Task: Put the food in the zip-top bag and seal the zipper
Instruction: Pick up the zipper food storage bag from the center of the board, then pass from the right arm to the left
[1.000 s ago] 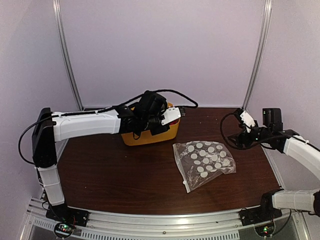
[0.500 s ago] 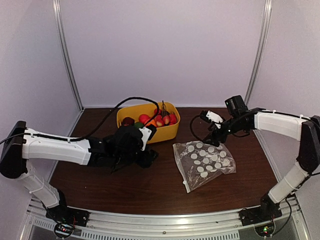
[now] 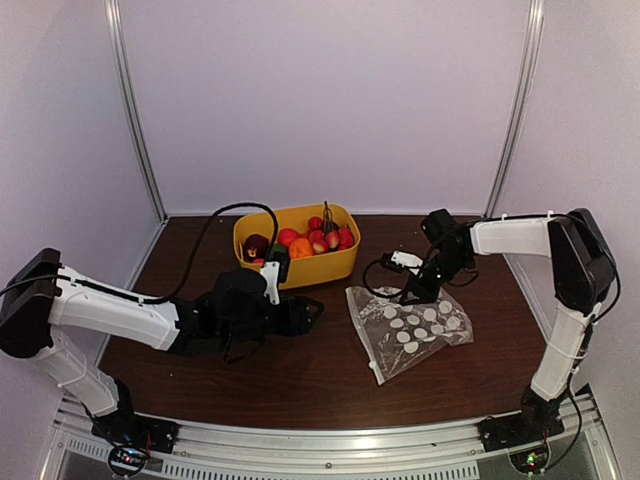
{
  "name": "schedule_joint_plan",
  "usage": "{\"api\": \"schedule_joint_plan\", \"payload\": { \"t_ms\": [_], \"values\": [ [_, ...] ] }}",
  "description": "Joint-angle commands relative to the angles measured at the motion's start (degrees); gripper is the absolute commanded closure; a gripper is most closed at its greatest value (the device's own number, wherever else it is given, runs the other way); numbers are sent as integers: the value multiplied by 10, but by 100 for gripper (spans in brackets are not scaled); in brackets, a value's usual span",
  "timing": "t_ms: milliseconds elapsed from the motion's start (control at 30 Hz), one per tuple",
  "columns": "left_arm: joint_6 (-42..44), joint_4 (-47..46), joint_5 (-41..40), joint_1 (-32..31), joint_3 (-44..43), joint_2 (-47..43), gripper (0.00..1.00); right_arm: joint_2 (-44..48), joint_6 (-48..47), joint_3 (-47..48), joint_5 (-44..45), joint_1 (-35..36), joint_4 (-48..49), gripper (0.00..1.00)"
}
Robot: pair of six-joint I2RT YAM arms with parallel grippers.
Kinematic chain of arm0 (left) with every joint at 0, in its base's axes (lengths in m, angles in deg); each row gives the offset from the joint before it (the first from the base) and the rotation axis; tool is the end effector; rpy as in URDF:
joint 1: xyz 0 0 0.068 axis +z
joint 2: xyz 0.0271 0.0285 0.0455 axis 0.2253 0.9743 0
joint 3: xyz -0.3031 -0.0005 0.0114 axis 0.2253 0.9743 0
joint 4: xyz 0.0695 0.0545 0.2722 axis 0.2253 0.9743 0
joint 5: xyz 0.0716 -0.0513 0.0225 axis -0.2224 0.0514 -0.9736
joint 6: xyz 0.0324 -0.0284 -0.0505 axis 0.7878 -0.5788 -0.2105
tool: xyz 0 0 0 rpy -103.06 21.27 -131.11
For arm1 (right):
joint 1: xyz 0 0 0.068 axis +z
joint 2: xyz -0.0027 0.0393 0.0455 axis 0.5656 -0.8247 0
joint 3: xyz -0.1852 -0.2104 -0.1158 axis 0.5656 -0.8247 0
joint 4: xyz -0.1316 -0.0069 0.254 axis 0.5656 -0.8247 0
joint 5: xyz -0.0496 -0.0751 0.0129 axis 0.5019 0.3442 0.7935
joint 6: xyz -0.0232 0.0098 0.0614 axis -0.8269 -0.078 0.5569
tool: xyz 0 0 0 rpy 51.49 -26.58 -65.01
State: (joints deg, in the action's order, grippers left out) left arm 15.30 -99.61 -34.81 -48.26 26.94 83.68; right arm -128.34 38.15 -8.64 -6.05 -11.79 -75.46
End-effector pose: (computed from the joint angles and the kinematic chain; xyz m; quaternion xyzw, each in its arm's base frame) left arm 0.1771 -0.3003 0.2089 0.0417 0.8359 -0.3885 0.3855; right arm 0.3538 0.1761 0.1771 -0.5083 0.8056 0.2314 0.1976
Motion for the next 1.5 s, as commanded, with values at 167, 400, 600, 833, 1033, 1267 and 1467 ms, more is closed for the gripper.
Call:
{"api": "schedule_joint_plan", "payload": {
  "t_ms": [167, 400, 600, 833, 1033, 1267, 1467],
  "values": [
    [-54, -151, 30, 2, 52, 10, 38, 148, -10, -21, -111, -7, -47, 100],
    [18, -267, 149, 2, 53, 23, 48, 200, -20, -30, -230, -10, -103, 100],
    [66, -317, 199, 2, 55, 28, 58, 199, -47, 10, -297, -10, -169, 100],
    [74, -347, 217, 2, 69, 41, 70, 190, -67, 36, -355, -10, -220, 100],
    [83, -364, 237, 2, 59, 56, 72, 189, -73, 40, -371, -9, -232, 100],
    [91, -366, 256, 2, 42, 74, 75, 190, -72, 36, -375, -9, -230, 100],
    [90, -413, 292, 1, 50, 80, 65, 192, -58, 28, -369, -9, -214, 100]
  ]
}}
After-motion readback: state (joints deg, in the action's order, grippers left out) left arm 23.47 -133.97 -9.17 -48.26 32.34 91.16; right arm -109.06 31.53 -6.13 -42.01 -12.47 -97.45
